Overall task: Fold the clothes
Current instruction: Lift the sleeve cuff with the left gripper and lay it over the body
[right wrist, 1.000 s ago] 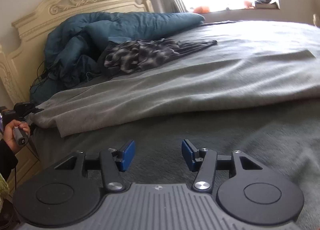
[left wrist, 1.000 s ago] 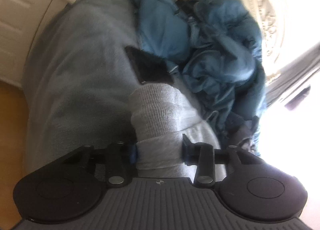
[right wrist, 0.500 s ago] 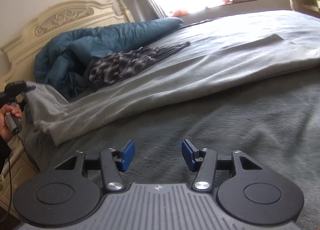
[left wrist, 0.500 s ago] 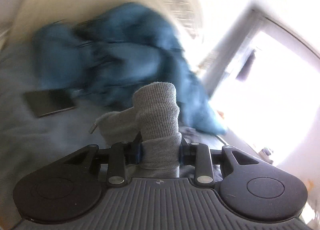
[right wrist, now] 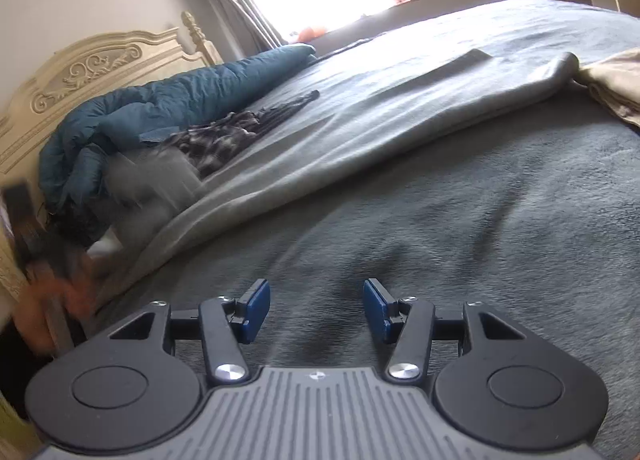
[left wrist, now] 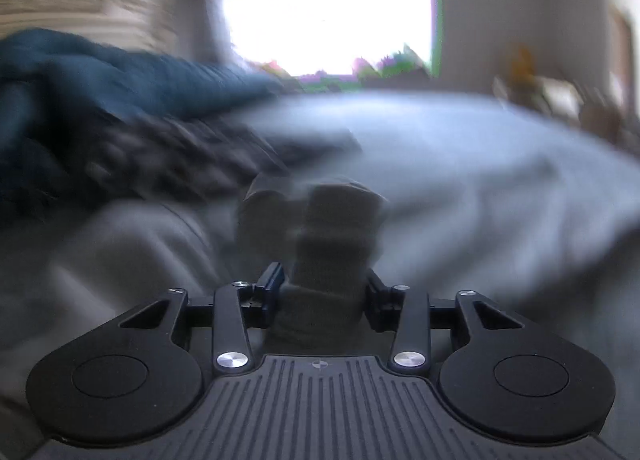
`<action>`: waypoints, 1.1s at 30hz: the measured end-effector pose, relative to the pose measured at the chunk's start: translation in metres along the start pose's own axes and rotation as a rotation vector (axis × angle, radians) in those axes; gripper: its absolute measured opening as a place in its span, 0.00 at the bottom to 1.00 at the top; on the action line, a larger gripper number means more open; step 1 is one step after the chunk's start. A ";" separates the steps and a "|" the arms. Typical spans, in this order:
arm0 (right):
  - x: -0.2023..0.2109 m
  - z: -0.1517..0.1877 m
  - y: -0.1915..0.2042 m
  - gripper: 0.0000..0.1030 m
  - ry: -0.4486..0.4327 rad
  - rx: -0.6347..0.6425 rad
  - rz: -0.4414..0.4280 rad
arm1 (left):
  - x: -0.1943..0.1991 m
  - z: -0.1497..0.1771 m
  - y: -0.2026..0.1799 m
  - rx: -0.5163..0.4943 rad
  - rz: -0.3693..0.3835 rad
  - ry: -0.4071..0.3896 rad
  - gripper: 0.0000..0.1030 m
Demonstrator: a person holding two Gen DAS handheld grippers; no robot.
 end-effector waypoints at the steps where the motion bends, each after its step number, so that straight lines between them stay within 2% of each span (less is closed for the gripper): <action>1: -0.002 -0.001 -0.001 0.53 0.007 0.002 0.002 | 0.005 0.007 -0.010 -0.070 -0.020 -0.035 0.46; 3: -0.005 -0.005 0.003 0.53 0.018 0.027 0.000 | 0.017 0.013 -0.024 -0.158 -0.015 -0.084 0.58; 4: -0.008 -0.009 0.006 0.54 0.020 0.041 -0.008 | 0.023 0.014 -0.027 -0.178 0.000 -0.103 0.63; 5: -0.012 -0.013 0.008 0.54 0.022 0.052 -0.019 | 0.029 0.014 -0.026 -0.170 0.016 -0.120 0.64; 11: -0.058 -0.058 0.035 0.54 0.046 -0.016 -0.202 | 0.054 0.006 -0.016 -0.035 0.056 -0.189 0.68; 14: -0.100 -0.083 0.062 0.54 0.107 -0.050 -0.318 | 0.051 0.007 -0.012 0.032 0.042 -0.201 0.68; 16: -0.133 -0.095 0.085 0.54 0.155 -0.056 -0.363 | 0.048 0.011 -0.012 0.060 0.034 -0.205 0.67; 20: -0.194 -0.111 0.126 0.52 0.200 0.035 -0.338 | 0.044 0.018 -0.012 0.119 0.018 -0.222 0.68; 24: -0.250 -0.124 0.156 0.52 0.227 0.163 -0.281 | 0.044 0.023 -0.005 0.181 0.041 -0.244 0.68; 28: -0.304 -0.119 0.172 0.53 0.343 0.235 -0.198 | 0.047 0.027 0.009 0.269 0.109 -0.266 0.68; 32: -0.329 -0.109 0.176 0.52 0.429 0.244 -0.235 | 0.048 0.030 0.019 0.327 0.149 -0.283 0.67; 33: -0.334 -0.107 0.177 0.47 0.446 0.244 -0.246 | 0.048 0.030 0.022 0.339 0.157 -0.286 0.67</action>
Point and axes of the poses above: each gripper's, at about its wrist camera, not at the fingertips, and x roughly against the way its jaws point, y to its left, z to its underside, the point moved 1 cm from there along -x, roughly the way its jaws point, and after that the axes turned 8 degrees about -y, right-handed, at the moved point
